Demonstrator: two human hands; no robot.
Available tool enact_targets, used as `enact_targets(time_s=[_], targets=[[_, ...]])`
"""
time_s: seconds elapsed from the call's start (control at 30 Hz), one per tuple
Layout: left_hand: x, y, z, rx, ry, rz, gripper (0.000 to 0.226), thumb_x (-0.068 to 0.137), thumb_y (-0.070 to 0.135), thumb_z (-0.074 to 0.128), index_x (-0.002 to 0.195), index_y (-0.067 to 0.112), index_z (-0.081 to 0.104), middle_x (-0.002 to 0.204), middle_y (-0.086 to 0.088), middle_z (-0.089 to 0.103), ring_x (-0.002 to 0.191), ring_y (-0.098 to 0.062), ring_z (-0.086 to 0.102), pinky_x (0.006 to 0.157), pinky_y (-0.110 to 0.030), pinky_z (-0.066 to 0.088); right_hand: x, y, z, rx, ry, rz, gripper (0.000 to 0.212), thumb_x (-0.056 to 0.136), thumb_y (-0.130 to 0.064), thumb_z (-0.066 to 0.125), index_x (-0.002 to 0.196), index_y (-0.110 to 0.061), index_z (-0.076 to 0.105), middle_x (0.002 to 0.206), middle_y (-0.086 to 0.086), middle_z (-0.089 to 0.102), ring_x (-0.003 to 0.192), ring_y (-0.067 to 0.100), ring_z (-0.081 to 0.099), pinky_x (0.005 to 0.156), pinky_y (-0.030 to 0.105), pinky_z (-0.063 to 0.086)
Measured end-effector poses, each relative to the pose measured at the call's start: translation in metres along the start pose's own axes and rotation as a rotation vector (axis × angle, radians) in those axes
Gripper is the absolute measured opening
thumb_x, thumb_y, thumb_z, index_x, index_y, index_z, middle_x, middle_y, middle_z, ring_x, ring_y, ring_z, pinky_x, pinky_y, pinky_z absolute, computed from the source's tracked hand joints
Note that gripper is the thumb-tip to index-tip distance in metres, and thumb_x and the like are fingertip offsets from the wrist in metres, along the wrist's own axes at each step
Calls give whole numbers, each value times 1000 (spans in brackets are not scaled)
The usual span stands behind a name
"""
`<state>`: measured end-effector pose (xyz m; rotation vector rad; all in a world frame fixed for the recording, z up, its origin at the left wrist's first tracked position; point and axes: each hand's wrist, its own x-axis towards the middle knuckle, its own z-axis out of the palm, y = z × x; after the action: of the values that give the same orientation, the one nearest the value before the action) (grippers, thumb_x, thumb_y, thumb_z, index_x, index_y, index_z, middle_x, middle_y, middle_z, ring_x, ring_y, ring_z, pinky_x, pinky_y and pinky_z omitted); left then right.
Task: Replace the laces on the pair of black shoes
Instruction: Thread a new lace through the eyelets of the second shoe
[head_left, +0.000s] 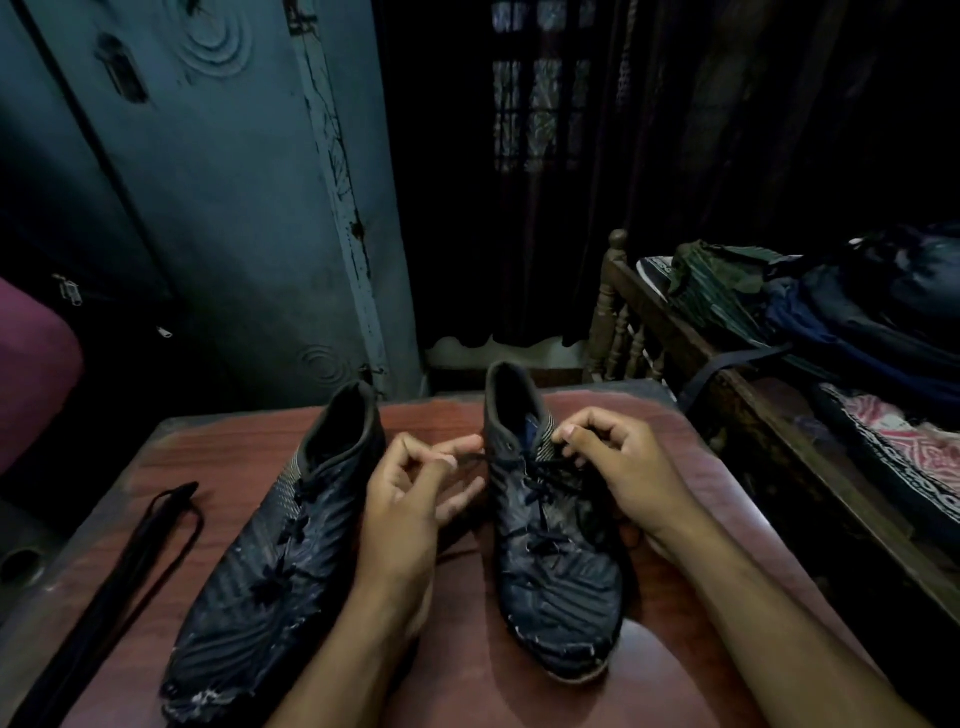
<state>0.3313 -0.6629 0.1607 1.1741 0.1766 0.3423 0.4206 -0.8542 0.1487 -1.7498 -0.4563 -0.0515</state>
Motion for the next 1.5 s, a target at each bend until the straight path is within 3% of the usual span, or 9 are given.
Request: enact_targets(time_s=[0.17,0.4,0.57,0.67,0.77,0.87,1.03,1.27,1.5], targets=[[5,3,-6,-1,64,-33,22,102,4,44,84,16,47,58,2,36,47,-15,37,47,-23,43,1,-4,1,119,36,32,33,104,-14,52,81,-18,75,79,2,70,74,8,60,71,22,47],[1,-13,-15,886,-187,355,10,90,31,75,81,27,75,62,11,59,57,0,49,59,-34,50,3,4,0,89,33,11,31,101,-18,54,77,-24,74,81,-1,72,76,7,63,71,25,47],[7,1,-14,34,-31,168,18,85,23,55,67,20,52,90,-7,65,103,-17,66,97,-41,47,5,9,-2,35,19,-2,27,95,-31,50,83,-27,74,77,0,69,74,14,59,75,33,45],[2,7,-13,-238,-58,54,20,90,19,47,70,18,44,53,-2,37,58,-22,59,75,-37,55,6,9,-3,4,7,5,25,92,-31,49,83,-29,72,77,0,69,73,14,58,75,35,46],[6,-2,-13,169,10,129,29,93,25,66,73,25,45,54,4,31,45,-11,30,46,-26,37,4,9,-3,-113,-1,-13,16,82,-26,53,83,-31,69,77,-1,69,72,18,61,73,38,48],[5,-11,-15,794,-37,317,19,84,36,80,93,36,65,60,12,51,54,-4,45,55,-25,41,0,5,-4,-205,-24,-115,7,81,-23,62,82,-27,67,79,-2,69,69,11,61,68,29,48],[3,-16,-17,954,-112,381,9,92,29,73,83,29,70,70,14,66,64,-2,60,62,-29,51,-1,2,-9,-394,-178,-246,13,84,-27,80,80,-29,68,87,-10,64,86,9,63,78,24,49],[9,-5,-9,30,148,-103,25,105,12,48,81,17,50,94,-10,74,76,-20,69,66,-34,52,1,2,-13,-198,-143,-96,23,81,-48,73,84,-25,69,90,-4,73,88,13,68,86,43,53],[5,-3,-5,-195,68,-145,19,103,9,44,86,17,46,106,-20,75,94,-32,75,75,-34,61,0,-2,-9,-102,-128,-47,20,83,-51,64,83,-32,67,88,0,74,83,22,66,83,49,52]])
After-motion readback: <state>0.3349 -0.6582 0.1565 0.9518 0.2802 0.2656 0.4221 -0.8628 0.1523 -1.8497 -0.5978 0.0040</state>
